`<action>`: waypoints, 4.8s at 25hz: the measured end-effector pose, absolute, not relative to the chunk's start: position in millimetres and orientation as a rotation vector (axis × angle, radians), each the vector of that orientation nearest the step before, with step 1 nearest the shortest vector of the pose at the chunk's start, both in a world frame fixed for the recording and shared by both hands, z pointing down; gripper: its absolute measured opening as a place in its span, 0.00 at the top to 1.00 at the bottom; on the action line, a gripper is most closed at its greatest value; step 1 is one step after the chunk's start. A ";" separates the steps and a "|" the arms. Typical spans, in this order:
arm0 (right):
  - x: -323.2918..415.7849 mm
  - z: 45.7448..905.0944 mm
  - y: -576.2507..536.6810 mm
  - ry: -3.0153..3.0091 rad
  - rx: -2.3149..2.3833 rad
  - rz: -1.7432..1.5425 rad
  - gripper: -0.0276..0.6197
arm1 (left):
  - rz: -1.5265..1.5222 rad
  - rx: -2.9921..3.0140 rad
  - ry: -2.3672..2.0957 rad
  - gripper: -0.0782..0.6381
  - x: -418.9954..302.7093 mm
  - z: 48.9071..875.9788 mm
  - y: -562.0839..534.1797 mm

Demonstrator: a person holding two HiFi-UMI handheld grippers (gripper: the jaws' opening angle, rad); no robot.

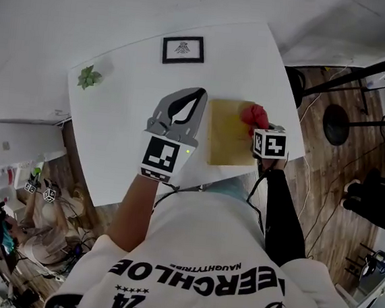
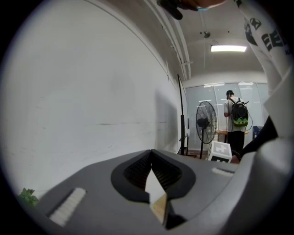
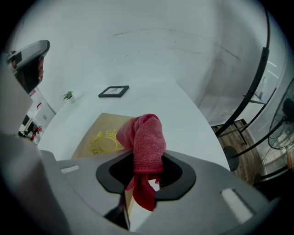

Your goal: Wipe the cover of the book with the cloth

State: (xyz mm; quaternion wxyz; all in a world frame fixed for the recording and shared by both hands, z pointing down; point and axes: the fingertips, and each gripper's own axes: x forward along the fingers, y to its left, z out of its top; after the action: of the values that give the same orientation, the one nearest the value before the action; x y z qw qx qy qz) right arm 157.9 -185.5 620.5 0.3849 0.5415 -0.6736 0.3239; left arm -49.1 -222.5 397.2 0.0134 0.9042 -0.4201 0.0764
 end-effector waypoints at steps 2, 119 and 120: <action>159.3 620.6 -184.9 -1.709 1.388 0.823 0.80 | 0.240 2.818 -1.304 0.81 -48.8 397.4 -222.1; 147.7 607.6 -68.9 -1.672 1.505 0.870 0.79 | 0.231 2.745 -1.224 0.81 -48.6 397.2 -79.7; 136.7 602.1 -69.8 -1.706 1.487 0.860 0.79 | 0.227 2.747 -1.224 0.81 -48.6 396.0 -80.0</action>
State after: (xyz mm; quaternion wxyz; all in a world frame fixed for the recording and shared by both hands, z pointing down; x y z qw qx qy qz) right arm 136.7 -69.8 602.1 0.3524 0.5748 -0.6595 0.3325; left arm -48.6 -80.0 396.0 0.0630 0.9091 -0.4049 0.0751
